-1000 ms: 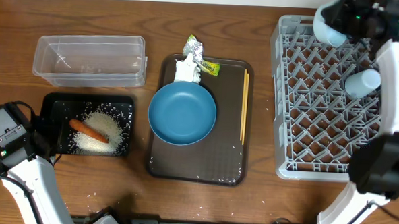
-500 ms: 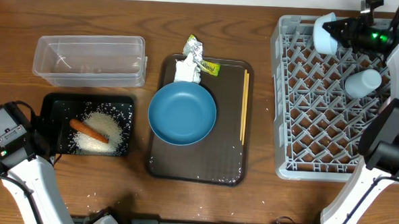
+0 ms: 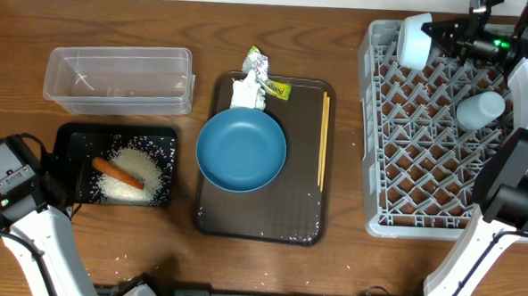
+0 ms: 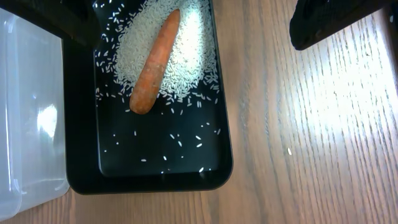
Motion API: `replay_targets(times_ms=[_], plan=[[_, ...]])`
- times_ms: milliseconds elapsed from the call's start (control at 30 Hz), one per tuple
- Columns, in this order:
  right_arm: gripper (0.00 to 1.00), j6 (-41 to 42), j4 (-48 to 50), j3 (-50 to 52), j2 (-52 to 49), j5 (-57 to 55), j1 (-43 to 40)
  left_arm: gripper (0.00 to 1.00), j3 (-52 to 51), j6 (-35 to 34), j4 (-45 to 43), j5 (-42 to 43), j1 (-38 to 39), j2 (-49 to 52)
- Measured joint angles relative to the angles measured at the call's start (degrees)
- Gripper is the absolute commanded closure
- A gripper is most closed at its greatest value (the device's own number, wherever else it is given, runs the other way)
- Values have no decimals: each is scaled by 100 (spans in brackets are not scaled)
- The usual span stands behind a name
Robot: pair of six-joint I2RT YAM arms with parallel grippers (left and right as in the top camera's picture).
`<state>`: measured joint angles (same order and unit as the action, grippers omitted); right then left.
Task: Sort waste into correct bins and load items into the dishwasher rack
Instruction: 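Carry the light-blue bowl into the dish rack and release it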
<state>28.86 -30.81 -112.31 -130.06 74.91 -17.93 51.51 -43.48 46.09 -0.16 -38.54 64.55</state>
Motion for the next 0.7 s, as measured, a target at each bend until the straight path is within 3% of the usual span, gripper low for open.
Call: replay_targets(times_ms=[400, 533, 700], plan=[[98, 26, -518, -20, -2, -334, -293, 2, 0, 0, 2, 0, 0, 0], [88, 26, -629, -26, -2, -363, -531, 2, 0, 0, 2, 0, 0, 0], [87, -39, -966, -26, -2, -737, -861, 2, 0, 0, 2, 0, 0, 0]])
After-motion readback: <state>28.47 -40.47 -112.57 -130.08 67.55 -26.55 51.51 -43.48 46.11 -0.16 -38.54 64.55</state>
